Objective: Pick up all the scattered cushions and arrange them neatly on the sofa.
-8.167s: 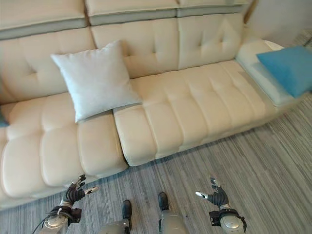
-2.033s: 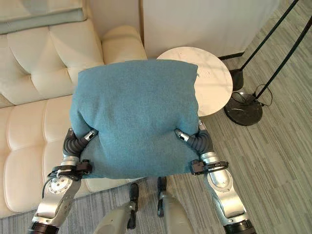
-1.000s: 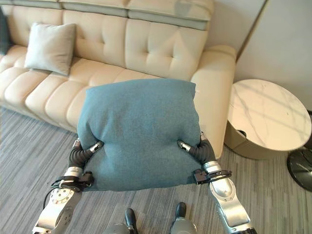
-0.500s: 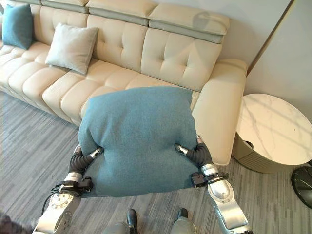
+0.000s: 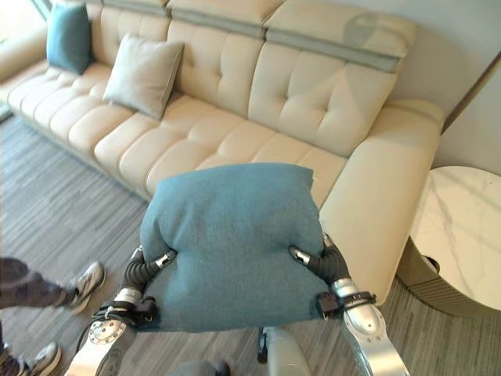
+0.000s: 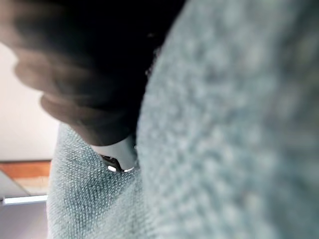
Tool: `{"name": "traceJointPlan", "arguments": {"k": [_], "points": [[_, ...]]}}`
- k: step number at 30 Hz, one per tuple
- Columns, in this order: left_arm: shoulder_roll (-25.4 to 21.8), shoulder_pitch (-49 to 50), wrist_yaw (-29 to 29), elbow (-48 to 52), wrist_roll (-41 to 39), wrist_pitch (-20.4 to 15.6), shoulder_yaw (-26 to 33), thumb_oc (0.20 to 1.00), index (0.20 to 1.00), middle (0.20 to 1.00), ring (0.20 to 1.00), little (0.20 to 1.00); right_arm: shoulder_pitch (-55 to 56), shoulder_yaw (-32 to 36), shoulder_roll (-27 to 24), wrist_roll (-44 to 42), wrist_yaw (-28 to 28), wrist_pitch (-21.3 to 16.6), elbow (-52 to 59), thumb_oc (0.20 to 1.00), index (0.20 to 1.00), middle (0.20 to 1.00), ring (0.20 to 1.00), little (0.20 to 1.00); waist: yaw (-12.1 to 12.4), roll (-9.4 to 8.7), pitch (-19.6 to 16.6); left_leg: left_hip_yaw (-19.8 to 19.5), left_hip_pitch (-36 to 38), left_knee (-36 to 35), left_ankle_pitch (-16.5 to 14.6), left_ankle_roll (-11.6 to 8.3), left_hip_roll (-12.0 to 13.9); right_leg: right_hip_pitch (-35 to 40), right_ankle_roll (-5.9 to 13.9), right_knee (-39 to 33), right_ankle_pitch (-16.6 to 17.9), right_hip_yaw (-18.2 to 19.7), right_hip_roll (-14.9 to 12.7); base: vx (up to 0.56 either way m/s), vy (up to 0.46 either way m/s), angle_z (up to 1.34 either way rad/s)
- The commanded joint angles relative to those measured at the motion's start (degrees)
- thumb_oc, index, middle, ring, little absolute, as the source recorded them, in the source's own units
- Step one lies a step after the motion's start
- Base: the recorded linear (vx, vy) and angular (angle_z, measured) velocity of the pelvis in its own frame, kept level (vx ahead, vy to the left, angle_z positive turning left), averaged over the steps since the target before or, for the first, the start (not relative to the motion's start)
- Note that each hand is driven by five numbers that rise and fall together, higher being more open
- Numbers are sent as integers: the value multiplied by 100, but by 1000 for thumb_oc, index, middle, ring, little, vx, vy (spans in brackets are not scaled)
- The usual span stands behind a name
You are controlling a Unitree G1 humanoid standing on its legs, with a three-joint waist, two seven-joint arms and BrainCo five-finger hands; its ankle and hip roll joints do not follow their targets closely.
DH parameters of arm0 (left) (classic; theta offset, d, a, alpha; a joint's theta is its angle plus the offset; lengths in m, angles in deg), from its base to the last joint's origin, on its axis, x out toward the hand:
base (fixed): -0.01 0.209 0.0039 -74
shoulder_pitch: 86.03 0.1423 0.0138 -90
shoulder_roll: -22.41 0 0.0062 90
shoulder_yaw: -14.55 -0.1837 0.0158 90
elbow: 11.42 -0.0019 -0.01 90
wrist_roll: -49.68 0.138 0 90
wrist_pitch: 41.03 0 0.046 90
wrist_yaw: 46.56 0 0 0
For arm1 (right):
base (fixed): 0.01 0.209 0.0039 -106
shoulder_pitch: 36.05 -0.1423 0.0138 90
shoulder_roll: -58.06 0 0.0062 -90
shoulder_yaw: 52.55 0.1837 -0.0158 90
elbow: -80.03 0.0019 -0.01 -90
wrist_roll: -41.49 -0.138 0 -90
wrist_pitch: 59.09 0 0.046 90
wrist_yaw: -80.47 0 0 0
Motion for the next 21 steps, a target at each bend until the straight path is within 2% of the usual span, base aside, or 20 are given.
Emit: {"name": "traceJointPlan", "arguments": {"k": [1,2,3,4,5,6,8,9,10,11,12,14,16,18,19,21], "points": [[-86,-370,-339,772,166,-569,-186,200,200,200,200,200,-640,-219,71,-238,238,-601,662,200,200,200,200,200,-32,-53,-286,653,633,428,1272,-276,51,234,93,-683,418,290,-19,338,-113,18],[-84,-380,-298,749,144,-583,-174,200,200,200,200,200,-662,-199,33,-253,170,-605,618,200,200,200,200,200,-27,-71,-305,860,511,682,1369,-251,171,371,24,-703,279,326,-1,311,-121,-1],[-58,-398,-303,721,117,-565,-187,200,200,200,200,200,-702,-191,-19,-225,137,-586,588,200,200,200,200,200,14,-70,-279,1094,314,922,1264,-193,341,511,-18,-706,165,395,35,335,-92,-30],[-49,-435,-314,700,109,-539,-194,200,200,200,200,200,-728,-162,-65,-179,101,-575,570,200,200,200,200,200,45,-151,-284,1344,103,927,1126,-55,466,632,-19,-749,122,457,-37,348,-36,-32],[-49,-438,-313,682,110,-518,-195,200,200,200,200,200,-766,-152,-81,-143,71,-570,568,200,200,200,200,200,80,-186,-273,1459,-26,750,910,69,573,756,-4,-762,44,513,-66,331,28,-39],[-77,-432,-324,669,130,-503,-183,200,200,200,200,200,-807,-151,-76,-110,48,-567,570,200,200,200,200,200,138,-243,-269,1489,-135,413,751,177,557,837,27,-780,9,608,-115,311,60,-39],[-103,-408,-320,684,164,-474,-178,200,200,200,200,200,-804,-135,-53,-84,25,-548,577,200,200,200,200,200,226,-338,-221,1382,-558,-260,670,195,587,1012,73,-766,-99,778,-199,293,78,-49],[-106,-405,-341,701,165,-465,-187,200,200,200,200,200,-775,-119,-46,-73,23,-546,575,200,200,200,200,200,253,-326,-197,1321,-555,-542,673,179,605,1088,79,-753,-150,817,-179,287,81,-58],[-104,-401,-312,689,237,-460,-172,200,200,200,200,200,-733,-103,-34,-26,11,-545,569,200,200,200,200,200,290,-337,-156,1191,-732,-899,934,102,613,1192,83,-785,-217,911,-156,163,50,-52],[-105,-404,-311,688,238,-460,-172,200,200,200,200,200,-734,-102,-32,-25,11,-544,570,200,200,200,200,200,287,-347,-167,1192,-733,-941,975,103,600,1178,81,-794,-201,909,-165,299,89,-54],[-129,-383,-314,697,282,-437,-164,200,200,200,200,200,-662,-59,-14,26,-12,-539,539,200,200,200,200,200,360,-336,-116,890,-978,-1362,1372,-5,614,1389,69,-800,-296,1055,-126,295,99,-34],[-130,-371,-273,720,301,-447,-135,200,200,200,200,200,-605,-21,17,81,-47,-515,486,200,200,200,200,200,428,-326,-82,492,-1318,-1691,1747,-91,613,1571,71,-814,-405,1302,-92,368,161,-27],[-120,-375,-243,722,319,-450,-135,200,200,200,200,200,-550,-3,30,122,-65,-503,431,200,200,200,200,200,461,-285,-96,147,-1484,-1987,1928,-192,619,1718,91,-747,-548,1571,-62,369,215,-37],[-138,-394,-223,726,324,-459,-114,200,200,200,200,200,-522,38,16,175,-69,-480,388,200,200,200,200,200,493,-266,-135,-15,-1651,-2007,2028,-265,626,1896,132,-646,-691,1856,-104,419,282,-69],[-146,-396,-247,726,299,-451,-127,200,200,200,200,200,-507,32,39,188,-34,-481,398,200,200,200,200,200,498,-215,-177,-89,-1541,-2065,2055,-243,648,1918,136,-573,-747,1958,-88,562,420,-118],[-181,-420,-293,666,328,-430,-185,200,200,200,200,200,-427,93,73,329,1,-447,382,200,200,200,200,200,502,-237,-281,60,-1505,-1731,1943,-147,605,2081,262,-399,-824,2130,-338,536,432,-88]]}}
